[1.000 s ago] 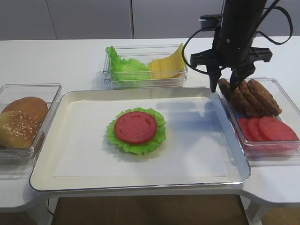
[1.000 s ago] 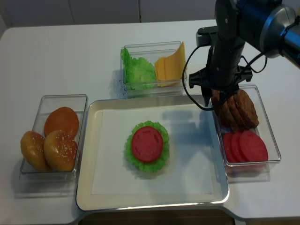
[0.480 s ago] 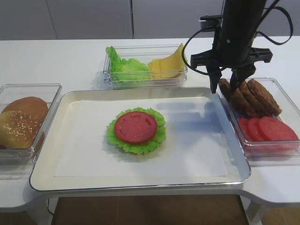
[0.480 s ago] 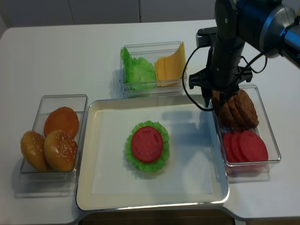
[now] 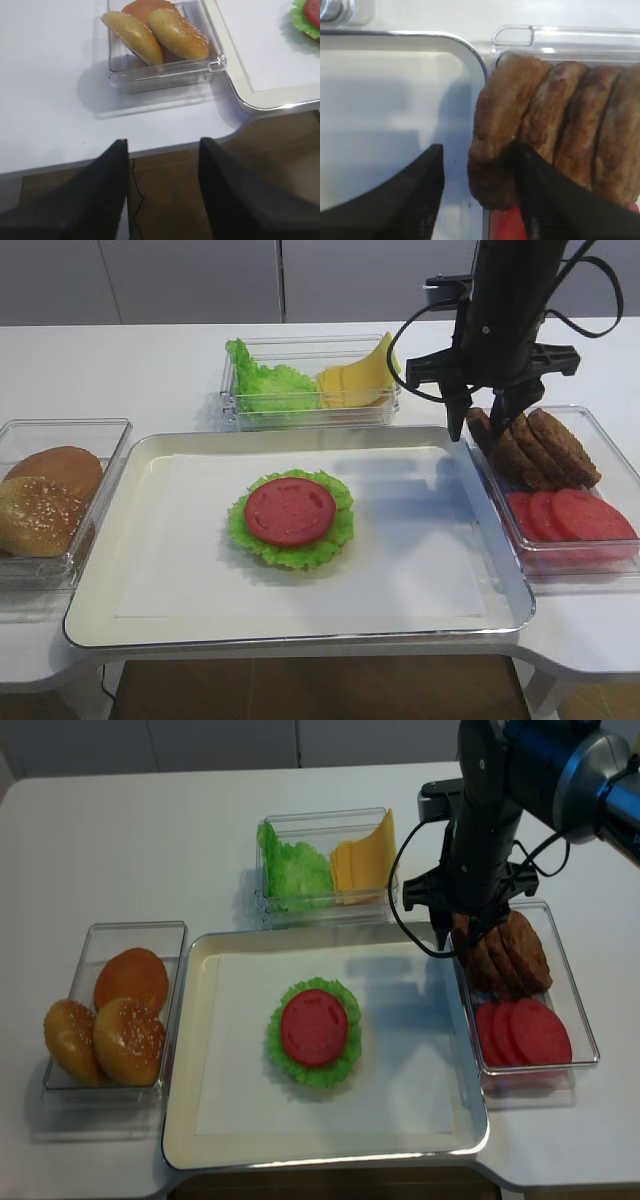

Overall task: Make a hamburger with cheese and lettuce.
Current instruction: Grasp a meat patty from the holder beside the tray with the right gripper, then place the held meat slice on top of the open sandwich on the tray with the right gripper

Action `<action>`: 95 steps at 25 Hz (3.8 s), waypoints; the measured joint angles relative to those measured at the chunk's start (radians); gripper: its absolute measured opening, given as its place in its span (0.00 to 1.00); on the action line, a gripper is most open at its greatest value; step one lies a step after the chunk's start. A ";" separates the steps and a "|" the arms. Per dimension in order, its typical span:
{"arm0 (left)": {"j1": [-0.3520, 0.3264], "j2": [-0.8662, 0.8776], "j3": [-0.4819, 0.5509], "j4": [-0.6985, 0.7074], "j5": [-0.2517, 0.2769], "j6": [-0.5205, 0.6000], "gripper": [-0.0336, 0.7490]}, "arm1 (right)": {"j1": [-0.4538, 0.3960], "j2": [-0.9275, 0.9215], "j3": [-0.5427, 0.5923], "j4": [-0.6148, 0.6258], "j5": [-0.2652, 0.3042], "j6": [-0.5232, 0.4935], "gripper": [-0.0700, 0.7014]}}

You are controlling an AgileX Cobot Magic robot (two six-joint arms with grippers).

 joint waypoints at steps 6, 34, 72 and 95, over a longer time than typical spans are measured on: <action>0.000 0.000 0.000 0.000 0.000 0.000 0.48 | 0.000 0.004 -0.006 0.004 0.004 0.000 0.57; 0.000 0.000 0.000 0.000 0.000 0.000 0.48 | 0.000 0.010 -0.033 -0.013 0.028 -0.005 0.28; 0.000 0.000 0.000 0.000 0.000 0.000 0.48 | 0.000 -0.085 -0.093 0.015 0.033 -0.079 0.26; 0.000 0.000 0.000 0.000 0.000 0.000 0.48 | 0.033 -0.170 -0.093 0.114 0.036 -0.107 0.26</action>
